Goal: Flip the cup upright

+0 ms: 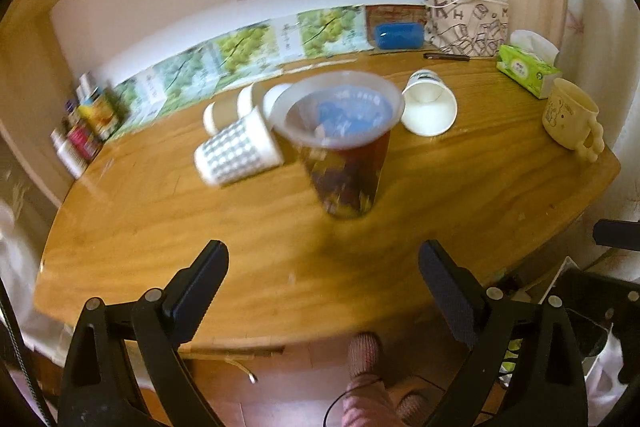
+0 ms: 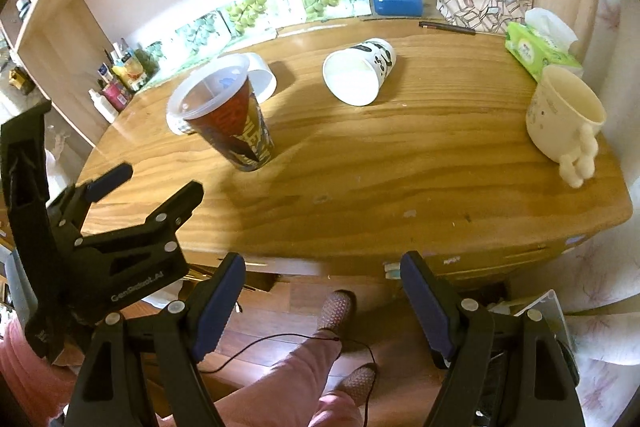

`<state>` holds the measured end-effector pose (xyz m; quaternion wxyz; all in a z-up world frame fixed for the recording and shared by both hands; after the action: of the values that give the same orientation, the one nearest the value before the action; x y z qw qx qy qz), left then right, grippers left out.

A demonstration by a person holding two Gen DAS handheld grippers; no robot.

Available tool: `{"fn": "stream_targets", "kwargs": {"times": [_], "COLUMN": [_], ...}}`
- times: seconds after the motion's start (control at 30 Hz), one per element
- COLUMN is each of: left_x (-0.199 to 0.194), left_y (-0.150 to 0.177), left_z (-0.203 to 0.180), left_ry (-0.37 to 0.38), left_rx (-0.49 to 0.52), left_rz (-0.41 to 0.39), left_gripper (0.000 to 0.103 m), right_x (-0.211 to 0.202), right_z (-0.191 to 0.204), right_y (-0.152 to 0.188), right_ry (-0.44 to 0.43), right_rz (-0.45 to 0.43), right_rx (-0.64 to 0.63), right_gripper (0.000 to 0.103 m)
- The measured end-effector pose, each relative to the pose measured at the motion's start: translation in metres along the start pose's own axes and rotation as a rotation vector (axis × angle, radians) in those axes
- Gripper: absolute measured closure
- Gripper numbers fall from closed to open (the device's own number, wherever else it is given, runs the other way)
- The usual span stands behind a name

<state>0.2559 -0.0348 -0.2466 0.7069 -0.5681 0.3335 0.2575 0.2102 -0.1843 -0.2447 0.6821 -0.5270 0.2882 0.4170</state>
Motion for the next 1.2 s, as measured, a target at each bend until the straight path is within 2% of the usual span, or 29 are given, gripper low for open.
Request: {"fn": "stream_targets", "kwargs": {"times": [0.23, 0.5, 0.63, 0.83, 1.1, 1.2], "left_x": [-0.043, -0.099, -0.12, -0.142, -0.179, -0.193], "left_y": [0.037, 0.052, 0.052, 0.044, 0.034, 0.031], "left_z": [0.023, 0.043, 0.046, 0.054, 0.073, 0.082], "left_ry": [-0.079, -0.143, -0.123, -0.112, -0.092, -0.085], "left_rx": [-0.131, -0.198, -0.226, -0.236, -0.259, -0.282], "left_rz": [0.078, 0.12, 0.137, 0.115, 0.048, -0.003], "left_gripper": [0.006, 0.006, 0.006, 0.006, 0.006, 0.006], "right_x": [-0.031, -0.08, -0.102, -0.125, -0.139, -0.146], "right_z": [0.006, 0.025, 0.037, 0.054, 0.071, 0.081], "right_y": [0.028, 0.045, 0.045, 0.032, 0.027, 0.028], "right_ry": [-0.02, -0.055, -0.084, -0.104, -0.063, -0.052], "right_rz": [-0.019, -0.03, -0.041, -0.079, -0.067, -0.07], "right_rx": [-0.031, -0.059, -0.055, -0.042, 0.011, 0.011], "right_gripper": [0.023, 0.023, 0.021, 0.021, 0.021, 0.021]}}
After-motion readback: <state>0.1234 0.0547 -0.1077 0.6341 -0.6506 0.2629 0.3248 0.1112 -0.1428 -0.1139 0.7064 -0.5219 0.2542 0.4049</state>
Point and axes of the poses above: each gripper's, at about its wrist camera, not at the fingertips, and x roughly the way its jaws point, z to its left, y to its underside, the point moved 10 cm from there along x, roughly the way its jaws point, and after that the axes turned 3 degrees about z, right-handed, at the moved point
